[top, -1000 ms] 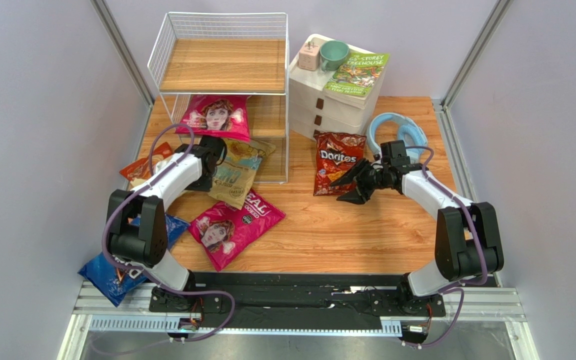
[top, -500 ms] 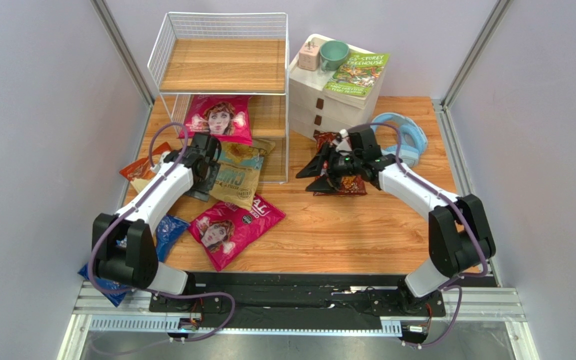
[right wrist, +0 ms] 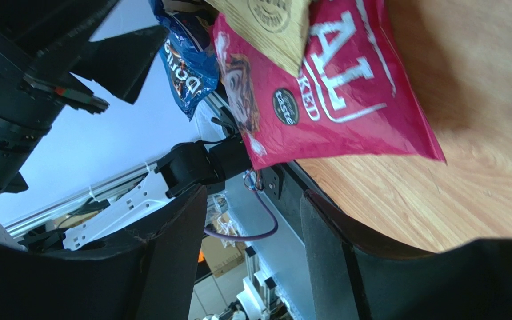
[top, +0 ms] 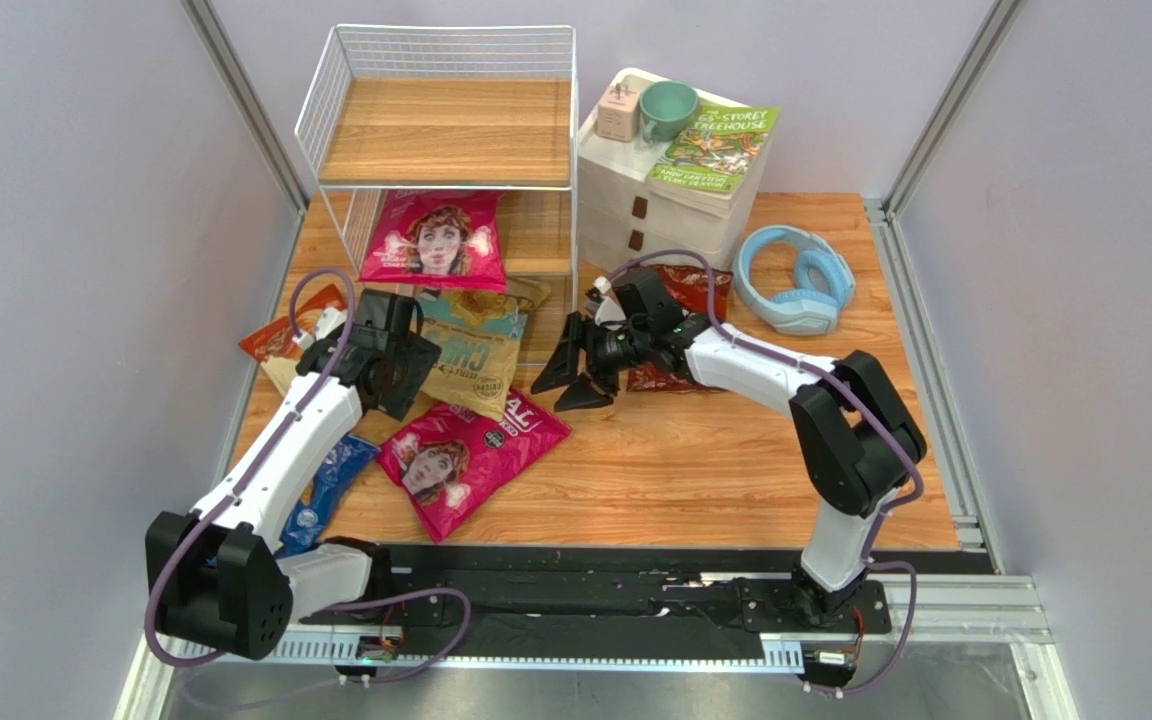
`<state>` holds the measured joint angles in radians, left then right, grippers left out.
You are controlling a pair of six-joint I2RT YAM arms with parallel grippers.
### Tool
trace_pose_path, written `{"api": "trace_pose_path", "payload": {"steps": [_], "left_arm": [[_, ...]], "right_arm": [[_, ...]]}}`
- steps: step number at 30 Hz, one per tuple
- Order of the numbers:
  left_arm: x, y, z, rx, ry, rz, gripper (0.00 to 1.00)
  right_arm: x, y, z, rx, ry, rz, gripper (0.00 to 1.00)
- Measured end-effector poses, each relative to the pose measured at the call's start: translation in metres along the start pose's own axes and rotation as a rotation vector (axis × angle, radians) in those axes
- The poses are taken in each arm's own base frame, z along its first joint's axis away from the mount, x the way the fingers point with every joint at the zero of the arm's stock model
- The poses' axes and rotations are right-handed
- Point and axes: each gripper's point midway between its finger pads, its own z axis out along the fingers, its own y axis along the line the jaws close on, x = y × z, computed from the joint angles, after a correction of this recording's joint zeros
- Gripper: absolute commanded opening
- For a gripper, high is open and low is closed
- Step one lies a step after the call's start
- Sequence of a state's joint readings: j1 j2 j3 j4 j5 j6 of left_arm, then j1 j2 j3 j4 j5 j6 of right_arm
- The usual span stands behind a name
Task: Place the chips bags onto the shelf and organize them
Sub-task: Place the potato chip on the shelf, then adjust the shelf at the center of the board.
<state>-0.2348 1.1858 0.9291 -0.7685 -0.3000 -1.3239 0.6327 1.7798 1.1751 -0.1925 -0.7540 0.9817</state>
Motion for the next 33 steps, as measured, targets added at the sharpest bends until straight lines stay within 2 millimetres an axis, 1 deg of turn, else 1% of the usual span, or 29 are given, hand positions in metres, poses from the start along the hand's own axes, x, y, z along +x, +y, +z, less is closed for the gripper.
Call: {"api": "trace_pose_path", "payload": {"steps": [4,6,7,8,10,11,14,15,16,18,20,22,25,29,33], "left_arm": [[0.006,-0.001,-0.007,0.035,0.037,0.042,0.73],[0.007,0.004,-0.017,0.075,0.041,0.059,0.73],[0.007,0.009,-0.025,0.097,0.036,0.064,0.73],[0.005,0.015,-0.035,0.124,0.026,0.072,0.73],[-0.001,0.02,-0.054,0.193,-0.007,0.078,0.73],[-0.006,0.023,-0.066,0.236,-0.032,0.083,0.74],[-0.016,0.028,-0.089,0.31,-0.088,0.089,0.75],[-0.021,0.031,-0.098,0.337,-0.117,0.092,0.75],[-0.023,0.033,-0.101,0.346,-0.128,0.095,0.75],[-0.025,0.037,-0.103,0.344,-0.143,0.116,0.75],[-0.021,0.042,-0.096,0.305,-0.129,0.154,0.75],[-0.018,0.046,-0.091,0.273,-0.115,0.18,0.75],[-0.015,0.05,-0.085,0.24,-0.1,0.214,0.76],[-0.017,0.054,-0.09,0.251,-0.114,0.227,0.77],[-0.018,0.062,-0.095,0.25,-0.126,0.238,0.77]], "right_arm": [[-0.006,0.013,0.013,-0.008,-0.001,-0.055,0.59],[-0.01,0.016,0.023,0.01,-0.015,-0.086,0.59],[-0.012,0.016,0.027,0.021,-0.026,-0.108,0.59],[-0.014,0.014,0.031,0.041,-0.041,-0.128,0.59],[-0.018,0.01,0.037,0.075,-0.073,-0.173,0.58],[-0.018,0.007,0.041,0.093,-0.089,-0.195,0.58],[-0.02,-0.001,0.049,0.139,-0.137,-0.242,0.57],[-0.021,-0.009,0.054,0.154,-0.174,-0.264,0.57],[-0.02,-0.014,0.056,0.165,-0.185,-0.267,0.6],[-0.019,-0.033,0.06,0.201,-0.216,-0.26,0.61],[-0.018,-0.047,0.06,0.236,-0.231,-0.24,0.62],[-0.022,-0.049,0.059,0.247,-0.252,-0.23,0.63],[-0.035,-0.046,0.057,0.239,-0.301,-0.216,0.64],[-0.053,-0.049,0.047,0.237,-0.343,-0.186,0.64],[-0.061,-0.05,0.042,0.238,-0.365,-0.16,0.65]]}}
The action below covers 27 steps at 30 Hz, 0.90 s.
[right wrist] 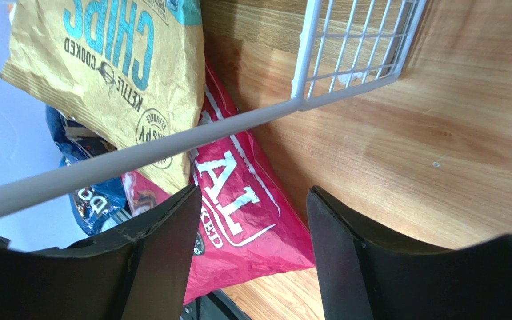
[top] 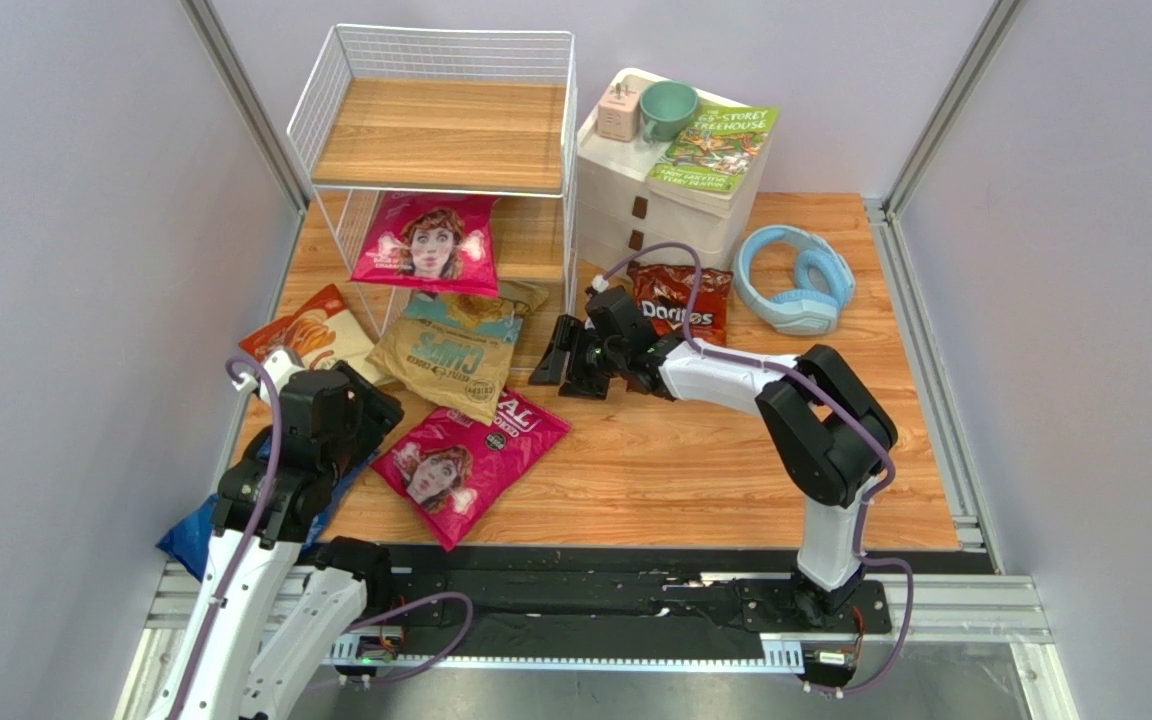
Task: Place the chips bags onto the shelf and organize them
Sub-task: Adjust the shelf at the center of the board.
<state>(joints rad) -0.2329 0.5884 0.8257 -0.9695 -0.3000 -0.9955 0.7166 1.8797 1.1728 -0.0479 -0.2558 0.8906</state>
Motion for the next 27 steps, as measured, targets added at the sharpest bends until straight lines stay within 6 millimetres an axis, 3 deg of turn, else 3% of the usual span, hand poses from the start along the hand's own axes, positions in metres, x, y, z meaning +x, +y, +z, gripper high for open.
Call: {"api": "trace_pose_path", "payload": {"steps": [12,17,23,27], "left_arm": [[0.004,0.017,-0.004,-0.057,0.009,0.031,0.77],[0.005,0.02,-0.004,-0.069,0.011,0.035,0.8],[0.005,0.02,-0.004,-0.075,0.011,0.033,0.81],[0.004,0.019,0.003,-0.091,0.02,0.02,0.81]], "right_arm": [[-0.04,-0.001,-0.008,-0.019,-0.065,0.063,0.65],[-0.045,-0.006,-0.016,-0.032,-0.059,0.08,0.65],[-0.018,-0.012,-0.057,-0.068,-0.058,0.078,0.67],[0.007,0.008,-0.068,-0.12,-0.022,0.024,0.67]]}}
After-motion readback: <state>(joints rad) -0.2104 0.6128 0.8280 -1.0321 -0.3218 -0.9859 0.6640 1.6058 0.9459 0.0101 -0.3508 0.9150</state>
